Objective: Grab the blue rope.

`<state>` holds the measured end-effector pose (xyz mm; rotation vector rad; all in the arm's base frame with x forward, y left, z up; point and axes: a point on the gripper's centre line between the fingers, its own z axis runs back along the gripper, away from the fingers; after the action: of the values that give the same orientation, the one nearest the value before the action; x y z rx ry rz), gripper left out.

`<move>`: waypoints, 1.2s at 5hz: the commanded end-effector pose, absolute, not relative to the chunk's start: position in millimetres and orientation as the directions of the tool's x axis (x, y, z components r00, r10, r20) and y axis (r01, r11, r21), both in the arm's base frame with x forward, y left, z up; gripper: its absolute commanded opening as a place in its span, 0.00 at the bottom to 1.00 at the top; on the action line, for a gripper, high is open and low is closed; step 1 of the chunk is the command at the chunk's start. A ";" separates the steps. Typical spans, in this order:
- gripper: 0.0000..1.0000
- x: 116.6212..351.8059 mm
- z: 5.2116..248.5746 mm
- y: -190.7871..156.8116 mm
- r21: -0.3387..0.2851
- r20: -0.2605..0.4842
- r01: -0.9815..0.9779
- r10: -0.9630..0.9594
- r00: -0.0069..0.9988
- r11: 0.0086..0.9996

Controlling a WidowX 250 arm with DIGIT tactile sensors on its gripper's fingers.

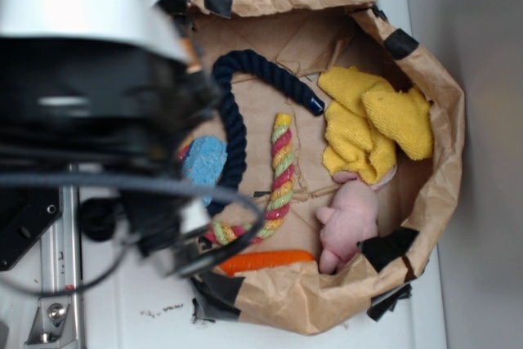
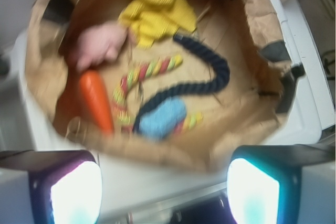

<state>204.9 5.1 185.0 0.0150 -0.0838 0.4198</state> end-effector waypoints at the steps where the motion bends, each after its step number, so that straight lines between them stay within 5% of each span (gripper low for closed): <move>1: 1.00 241.6 94.6 36.5 0.048 0.113 -0.557 0.549 0.828 0.829; 3: 1.00 231.1 39.5 61.1 0.044 0.059 -0.547 0.545 0.836 0.836; 4: 1.00 235.3 28.8 76.5 -0.039 -0.005 -0.535 0.535 0.845 0.844; 6: 1.00 240.5 24.5 84.1 -0.031 -0.238 -0.647 0.623 0.745 0.762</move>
<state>240.9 68.4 22.2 -0.1094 0.2606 0.6580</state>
